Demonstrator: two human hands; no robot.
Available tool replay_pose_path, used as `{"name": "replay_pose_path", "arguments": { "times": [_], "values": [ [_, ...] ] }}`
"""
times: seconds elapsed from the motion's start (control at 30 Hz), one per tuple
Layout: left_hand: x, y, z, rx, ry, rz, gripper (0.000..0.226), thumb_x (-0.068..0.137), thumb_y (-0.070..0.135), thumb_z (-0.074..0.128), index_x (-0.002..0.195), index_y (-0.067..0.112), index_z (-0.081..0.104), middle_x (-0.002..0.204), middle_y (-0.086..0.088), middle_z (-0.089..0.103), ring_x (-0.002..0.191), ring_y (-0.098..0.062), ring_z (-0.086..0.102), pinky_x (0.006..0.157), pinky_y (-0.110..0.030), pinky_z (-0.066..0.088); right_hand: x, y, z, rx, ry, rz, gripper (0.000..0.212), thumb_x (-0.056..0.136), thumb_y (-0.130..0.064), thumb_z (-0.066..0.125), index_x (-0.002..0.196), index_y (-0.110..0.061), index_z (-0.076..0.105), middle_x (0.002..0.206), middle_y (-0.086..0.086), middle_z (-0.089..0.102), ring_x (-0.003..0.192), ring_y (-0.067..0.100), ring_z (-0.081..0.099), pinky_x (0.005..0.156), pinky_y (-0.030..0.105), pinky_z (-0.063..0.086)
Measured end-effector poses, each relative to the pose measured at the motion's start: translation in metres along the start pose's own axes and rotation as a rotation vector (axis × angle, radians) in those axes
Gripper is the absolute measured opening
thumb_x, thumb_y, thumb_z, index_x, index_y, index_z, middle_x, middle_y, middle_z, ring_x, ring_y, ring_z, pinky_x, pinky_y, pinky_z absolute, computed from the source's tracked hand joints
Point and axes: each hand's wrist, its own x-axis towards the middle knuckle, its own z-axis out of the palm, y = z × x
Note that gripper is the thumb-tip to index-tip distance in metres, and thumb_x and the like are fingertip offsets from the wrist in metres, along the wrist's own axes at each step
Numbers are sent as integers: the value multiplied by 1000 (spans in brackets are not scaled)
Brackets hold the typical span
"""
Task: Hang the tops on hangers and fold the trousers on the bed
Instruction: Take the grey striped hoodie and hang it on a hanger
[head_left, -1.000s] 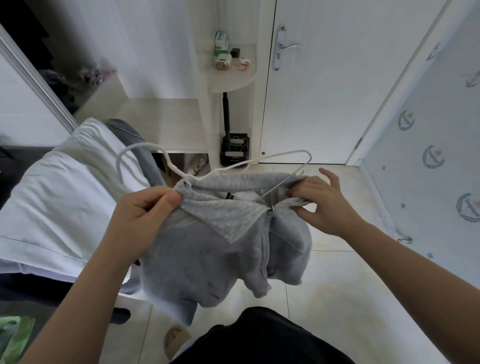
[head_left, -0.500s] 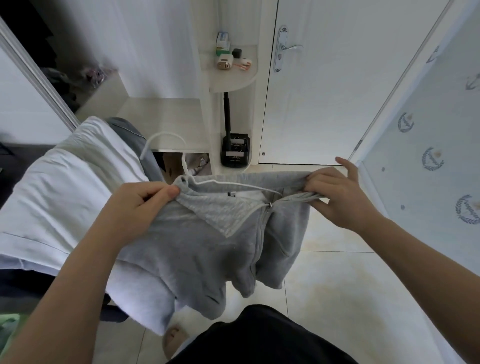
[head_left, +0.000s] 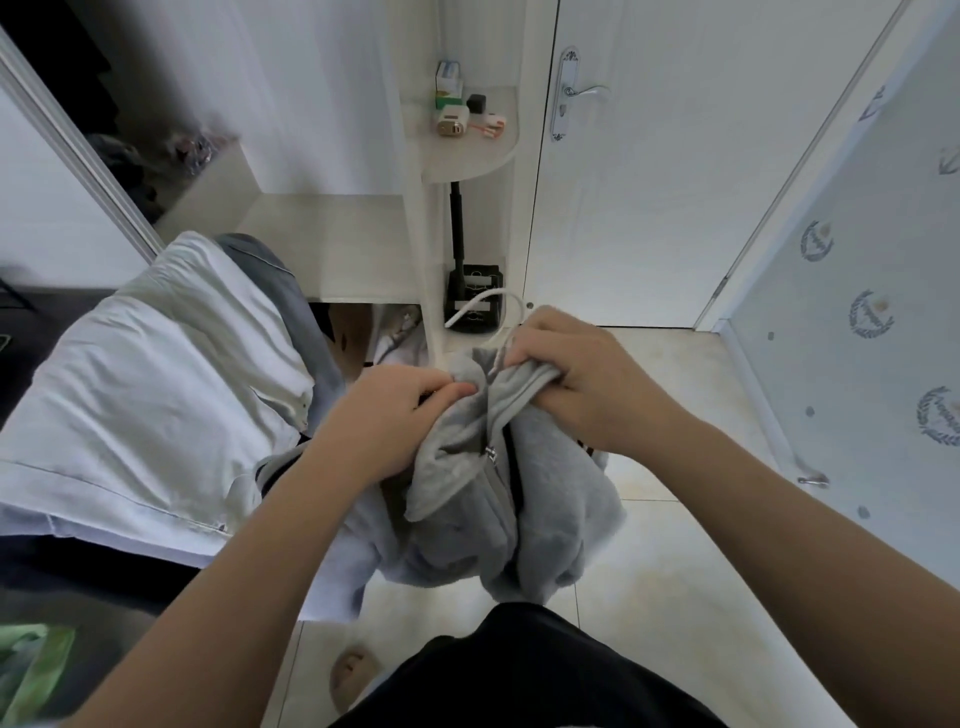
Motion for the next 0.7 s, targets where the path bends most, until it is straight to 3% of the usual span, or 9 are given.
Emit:
{"name": "replay_pose_path", "arguments": {
  "times": [0.1,0.2,0.3,0.37,0.43,0.47,0.53,0.6,0.7],
  "values": [
    [-8,-4,0,-211,79,1,42,98,51,53,79,21,74,66,5,67,65,-13,62,64,-33,49,-5,5,2,88,-35,194,21,86,-17,70,80,-27,52,102,-2,62,94,12,60,81,30,47],
    [-8,5,6,-293,94,-20,45,91,68,45,77,33,69,66,10,65,63,-9,60,59,-28,45,-5,6,5,61,-100,278,26,85,-26,71,74,-29,47,69,-12,59,63,2,49,59,25,40],
    [-1,7,14,-218,25,-55,30,78,78,52,72,49,57,66,15,56,66,-2,53,63,-23,38,-3,5,5,262,-48,368,23,85,-12,68,83,-23,48,60,-11,52,55,4,40,54,20,35],
    [1,2,21,-26,52,-109,30,72,78,59,84,51,58,87,17,53,91,-11,51,80,-34,41,-4,5,3,373,-54,419,27,83,-4,70,93,-21,51,65,3,58,59,12,46,58,27,39],
    [-2,-3,29,77,187,-249,42,76,59,71,113,42,62,115,6,50,113,-21,44,94,-39,39,-9,4,0,457,-112,443,35,79,-11,77,105,-21,56,77,17,68,67,16,56,67,35,47],
    [-4,-5,33,40,297,-324,46,78,46,75,121,35,62,121,1,48,115,-24,44,95,-38,40,-12,4,-3,521,-127,451,39,76,-21,80,108,-23,59,85,18,70,73,16,61,73,34,49],
    [-7,-7,41,-139,433,-413,35,84,35,74,115,27,61,116,-2,53,106,-20,52,88,-34,45,-15,3,-4,655,-83,443,38,74,-43,74,107,-26,67,92,4,74,85,8,67,78,19,50],
    [-2,-4,48,-427,329,-464,14,92,30,67,101,19,64,98,-5,67,90,-20,65,82,-41,54,-12,3,2,624,7,434,29,83,-52,66,99,-29,73,96,-12,74,92,0,67,79,12,47],
    [8,10,60,-771,245,-556,23,102,23,53,97,6,67,90,-18,72,84,-25,71,79,-51,57,-5,2,16,439,70,479,20,97,-42,61,83,-31,71,74,-26,66,70,-9,59,70,11,40]
  ]
}}
